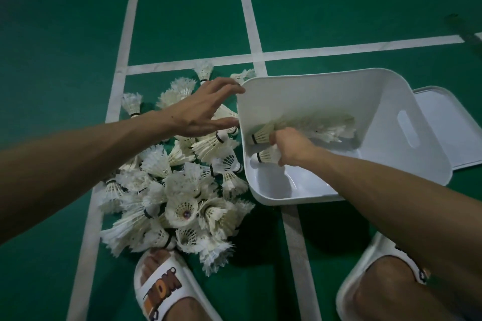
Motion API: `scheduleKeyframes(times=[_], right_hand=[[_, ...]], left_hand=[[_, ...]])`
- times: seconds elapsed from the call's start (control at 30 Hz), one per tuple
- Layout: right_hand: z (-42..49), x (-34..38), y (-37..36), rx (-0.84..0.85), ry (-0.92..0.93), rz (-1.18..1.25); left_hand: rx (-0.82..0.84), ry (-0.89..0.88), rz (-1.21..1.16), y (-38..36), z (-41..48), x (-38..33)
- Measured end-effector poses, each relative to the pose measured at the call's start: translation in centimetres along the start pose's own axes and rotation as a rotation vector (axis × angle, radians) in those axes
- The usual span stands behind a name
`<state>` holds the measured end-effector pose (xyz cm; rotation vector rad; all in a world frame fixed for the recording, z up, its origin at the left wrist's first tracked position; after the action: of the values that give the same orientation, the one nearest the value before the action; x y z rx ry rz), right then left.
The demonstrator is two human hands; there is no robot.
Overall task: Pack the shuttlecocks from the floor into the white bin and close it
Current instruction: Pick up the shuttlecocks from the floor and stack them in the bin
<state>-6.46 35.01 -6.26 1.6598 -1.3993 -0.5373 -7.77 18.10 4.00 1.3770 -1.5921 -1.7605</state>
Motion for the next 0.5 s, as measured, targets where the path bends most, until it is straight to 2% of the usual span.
scheduleKeyframes(times=[0.3, 0.4, 0.5], right_hand=[[-0.5, 0.5, -0.3, 0.079, -0.008, 0.109], [-1.1, 0.6, 0.0, 0.080, 0.035, 0.085], [-1.6, 0.7, 1.2, 0.079, 0.052, 0.118]], left_hand=[[-0.004, 0.018, -0.101, -0.6, -0.9, 0.6], [-0.039, 0.074, -0.149, -1.1, -1.4, 1.4], [0.027, 0.171, -0.124, -2.7, -2.1, 3.4]])
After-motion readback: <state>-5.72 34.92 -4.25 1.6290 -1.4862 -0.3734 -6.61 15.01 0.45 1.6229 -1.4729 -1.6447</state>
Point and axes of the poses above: each hand's wrist, its own z-axis towards the middle knuckle, its own y-axis out of the back of the hand, x = y × z, the point moved 7 cm from there along z, towards the middle knuckle, and after that the axes turned 3 degrees about y, right-handed, at the moved point
